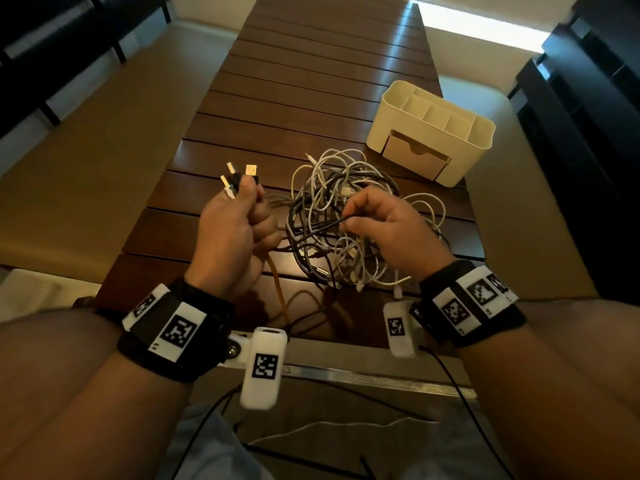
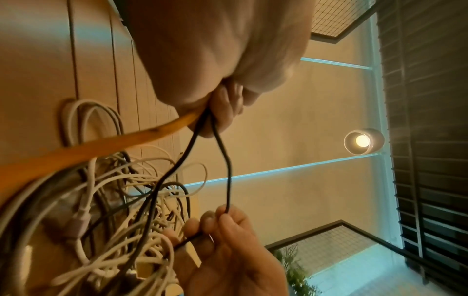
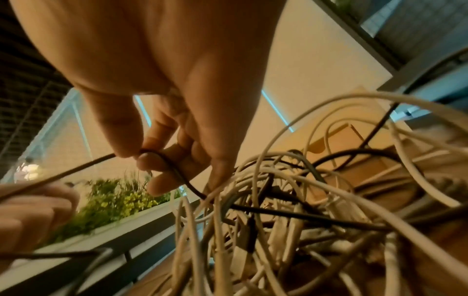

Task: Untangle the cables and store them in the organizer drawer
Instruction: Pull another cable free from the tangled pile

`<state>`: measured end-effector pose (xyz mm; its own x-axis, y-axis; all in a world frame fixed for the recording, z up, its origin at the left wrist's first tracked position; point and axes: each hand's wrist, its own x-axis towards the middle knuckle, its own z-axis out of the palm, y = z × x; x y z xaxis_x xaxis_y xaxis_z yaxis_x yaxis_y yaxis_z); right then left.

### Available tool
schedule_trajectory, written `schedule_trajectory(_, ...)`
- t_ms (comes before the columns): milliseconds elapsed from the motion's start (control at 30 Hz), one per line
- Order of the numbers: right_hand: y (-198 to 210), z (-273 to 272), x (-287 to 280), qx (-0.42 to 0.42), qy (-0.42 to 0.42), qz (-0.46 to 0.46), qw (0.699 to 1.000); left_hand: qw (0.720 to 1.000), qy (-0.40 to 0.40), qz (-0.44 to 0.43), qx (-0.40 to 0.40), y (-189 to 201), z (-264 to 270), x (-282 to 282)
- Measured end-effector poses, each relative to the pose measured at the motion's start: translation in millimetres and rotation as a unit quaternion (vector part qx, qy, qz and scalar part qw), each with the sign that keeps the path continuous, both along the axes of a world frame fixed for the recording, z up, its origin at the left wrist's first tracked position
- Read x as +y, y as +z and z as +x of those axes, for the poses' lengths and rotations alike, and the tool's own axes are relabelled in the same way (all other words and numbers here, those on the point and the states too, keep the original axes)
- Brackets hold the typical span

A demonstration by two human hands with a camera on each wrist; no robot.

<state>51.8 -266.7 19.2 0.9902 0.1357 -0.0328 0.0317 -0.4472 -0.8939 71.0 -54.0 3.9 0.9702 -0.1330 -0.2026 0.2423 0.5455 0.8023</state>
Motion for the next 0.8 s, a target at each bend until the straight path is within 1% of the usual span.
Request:
schedule_trajectory(33, -2, 1, 0, -0.001, 0.004, -0.027, 1.0, 1.0, -0.015, 0.025, -0.013, 0, -1, 2)
schedule_trajectory(100, -6, 1, 5, -0.021, 0.007, -0.056, 0.998, 0.989, -0.075, 0.118, -0.049, 0, -8, 0)
schedule_trajectory(133, -7, 1, 8, -0.035, 0.007, -0.058, 0.998, 0.976, -0.114, 0.175, -0.066, 1, -13, -3)
schedule_trajectory(200, -8, 1, 13, -0.069, 0.016, -0.061, 0.996, 0.939, -0.173, 0.279, -0.099, 2, -21, -10)
schedule_trajectory(233, -10, 1, 14, -0.084, 0.021, -0.066, 0.994, 0.924, -0.185, 0.315, -0.112, 2, -23, -12)
schedule_trajectory(267, -11, 0, 15, -0.093, 0.025, -0.07, 0.993, 0.916, -0.191, 0.333, -0.119, 2, -23, -12)
schedule_trajectory(300, -12, 0, 15, -0.098, 0.025, -0.072, 0.992, 0.914, -0.195, 0.334, -0.118, 1, -22, -12)
schedule_trajectory(367, -14, -1, 15, -0.101, 0.03, -0.08, 0.991, 0.93, -0.192, 0.295, -0.107, 1, -20, -9)
schedule_trajectory(467, -19, 0, 11, -0.078, 0.037, -0.13, 0.988, 0.97, -0.168, 0.149, -0.092, 5, -17, -2)
schedule_trajectory(533, -24, 2, 4, -0.052, 0.031, -0.176, 0.982, 0.982, -0.145, 0.067, -0.1, 8, -12, 7)
schedule_trajectory(567, -26, 3, 1, -0.044, 0.027, -0.189, 0.981, 0.984, -0.136, 0.048, -0.103, 9, -9, 11)
schedule_trajectory(633, -27, 5, -2, -0.042, 0.02, -0.182, 0.982, 0.987, -0.123, 0.062, -0.088, 8, -3, 16)
schedule_trajectory(700, -22, 4, -2, -0.033, 0.002, -0.129, 0.991, 0.984, -0.121, 0.126, -0.041, 3, -1, 15)
schedule_trajectory(733, -18, 4, -2, -0.028, -0.014, -0.1, 0.995, 0.978, -0.132, 0.162, -0.015, -1, 0, 14)
schedule_trajectory(800, -8, 5, -3, -0.035, -0.051, -0.04, 0.997, 0.957, -0.175, 0.23, 0.02, -8, 1, 13)
